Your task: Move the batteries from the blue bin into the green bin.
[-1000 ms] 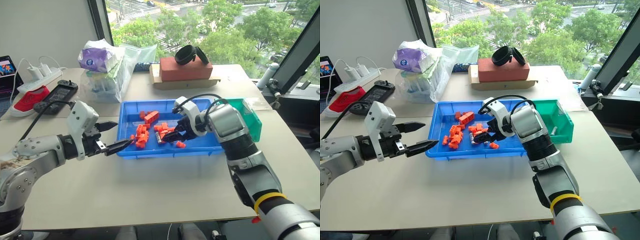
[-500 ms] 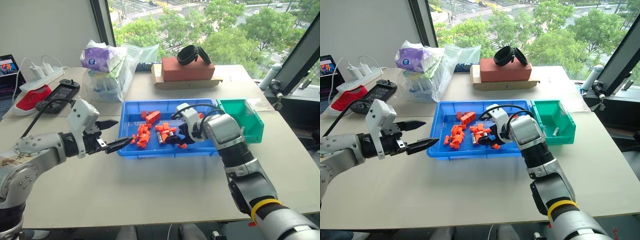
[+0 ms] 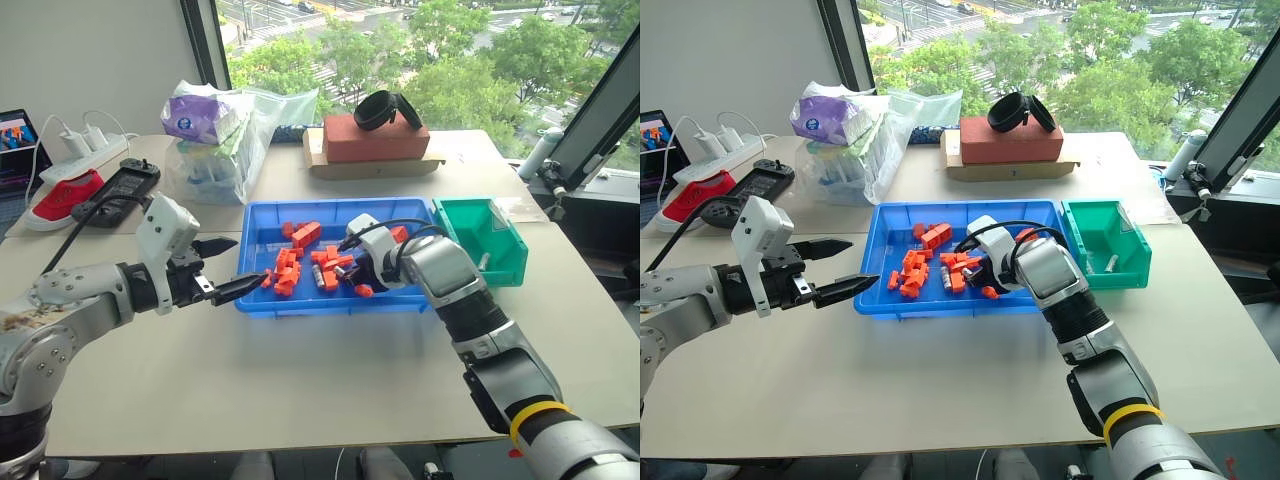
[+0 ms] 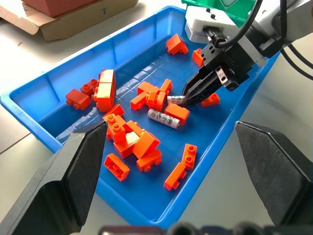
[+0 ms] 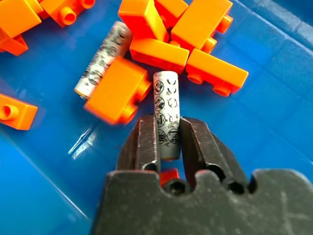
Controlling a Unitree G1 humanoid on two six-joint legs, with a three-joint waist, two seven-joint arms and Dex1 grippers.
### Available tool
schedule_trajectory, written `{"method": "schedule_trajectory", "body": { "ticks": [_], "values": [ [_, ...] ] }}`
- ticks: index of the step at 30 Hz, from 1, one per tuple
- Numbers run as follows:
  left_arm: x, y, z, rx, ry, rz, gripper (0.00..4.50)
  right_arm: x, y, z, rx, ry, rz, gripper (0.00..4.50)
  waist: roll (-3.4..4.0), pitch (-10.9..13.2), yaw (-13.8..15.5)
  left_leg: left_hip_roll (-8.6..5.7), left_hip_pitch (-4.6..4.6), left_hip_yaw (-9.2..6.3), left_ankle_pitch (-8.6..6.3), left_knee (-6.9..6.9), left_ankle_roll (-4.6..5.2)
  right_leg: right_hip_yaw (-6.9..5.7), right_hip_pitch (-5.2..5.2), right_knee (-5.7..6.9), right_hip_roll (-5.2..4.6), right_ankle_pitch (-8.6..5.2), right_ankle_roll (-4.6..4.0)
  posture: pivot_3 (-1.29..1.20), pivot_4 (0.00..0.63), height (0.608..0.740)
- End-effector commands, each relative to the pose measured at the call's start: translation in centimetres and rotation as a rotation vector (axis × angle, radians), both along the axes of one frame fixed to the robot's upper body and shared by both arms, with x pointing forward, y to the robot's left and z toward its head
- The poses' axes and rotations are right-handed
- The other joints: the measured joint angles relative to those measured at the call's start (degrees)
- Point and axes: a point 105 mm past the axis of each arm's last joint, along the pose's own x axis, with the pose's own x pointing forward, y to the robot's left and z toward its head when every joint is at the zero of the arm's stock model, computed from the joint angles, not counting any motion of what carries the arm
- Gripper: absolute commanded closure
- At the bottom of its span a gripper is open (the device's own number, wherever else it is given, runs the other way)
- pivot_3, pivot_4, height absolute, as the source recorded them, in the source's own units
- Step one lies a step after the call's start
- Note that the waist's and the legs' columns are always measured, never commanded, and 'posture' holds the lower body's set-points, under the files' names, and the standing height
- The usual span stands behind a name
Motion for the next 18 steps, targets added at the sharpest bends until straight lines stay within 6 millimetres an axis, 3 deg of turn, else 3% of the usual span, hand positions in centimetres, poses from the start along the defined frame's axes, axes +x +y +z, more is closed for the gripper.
{"method": "schedule_trajectory", "body": {
  "ticks": [1,4,7,9,11,12,13,16,18],
  "values": [
    [0.0,-0.1,0.8,0.011,-0.045,0.003,0.00,0.3,-0.4,0.3,-0.031,-0.038,0.007,4.23,0.00,0.0,0.0,0.00,0.00,0.00,0.00,0.00,0.00,0.00,0.00,0.00,0.00,0.00,0.00,0.00,0.150,0.740],
    [0.0,-0.2,0.8,0.007,-0.046,0.003,0.00,0.3,-0.8,1.3,-0.039,-0.062,0.024,4.23,0.00,0.0,0.1,0.00,-0.01,0.00,0.00,0.00,0.00,0.00,0.00,0.00,0.00,0.00,0.00,0.00,0.150,0.740],
    [0.1,-0.2,0.8,0.002,-0.048,0.002,0.00,0.7,-1.4,3.8,-0.001,-0.096,0.031,4.23,0.00,0.0,0.1,0.00,-0.03,0.00,0.00,0.00,0.00,0.00,-0.01,-0.02,0.00,0.00,0.00,0.00,0.150,0.740],
    [0.1,-0.3,0.9,-0.002,-0.049,0.000,0.00,1.3,-2.2,7.5,0.110,-0.143,0.027,4.23,-0.02,0.0,0.1,0.00,-0.03,0.00,0.00,0.00,0.00,0.01,-0.02,-0.02,0.00,0.00,0.00,0.00,0.150,0.740],
    [0.1,-0.4,0.9,-0.005,-0.050,-0.004,0.00,2.3,-4.4,11.3,0.124,-0.291,0.038,4.23,-0.03,0.1,0.1,0.00,-0.09,0.01,0.00,0.00,0.00,0.02,-0.10,0.00,0.00,0.00,0.00,0.00,0.150,0.740],
    [0.1,-0.4,0.9,-0.006,-0.050,-0.004,0.00,2.5,-5.2,12.2,0.110,-0.337,0.041,4.23,-0.03,0.1,0.2,0.00,-0.11,0.01,0.00,0.00,0.00,0.02,-0.10,-0.01,0.00,0.00,0.00,0.00,0.150,0.740],
    [0.1,-0.4,0.9,-0.008,-0.051,-0.005,0.00,3.1,-6.8,12.9,0.090,-0.370,0.006,4.23,-0.04,0.1,0.4,0.00,-0.11,0.01,0.00,-0.02,0.01,0.01,-0.09,-0.07,0.00,0.00,0.00,0.00,0.150,0.740],
    [0.1,-0.4,0.9,-0.014,-0.053,-0.004,0.00,5.2,-14.2,15.0,0.001,-0.458,-0.258,4.23,-0.10,0.1,0.5,0.00,-0.08,0.01,-0.03,-0.02,0.06,0.01,-0.02,-0.17,0.00,0.00,0.00,0.00,0.150,0.740],
    [0.1,-0.4,0.9,-0.015,-0.052,-0.004,0.00,5.8,-16.9,15.1,-0.062,-0.479,-0.358,4.23,-0.14,0.1,0.8,-0.01,-0.13,0.02,-0.03,-0.03,0.06,0.02,-0.02,-0.25,-0.02,0.00,0.00,0.00,0.150,0.740]
  ]
}}
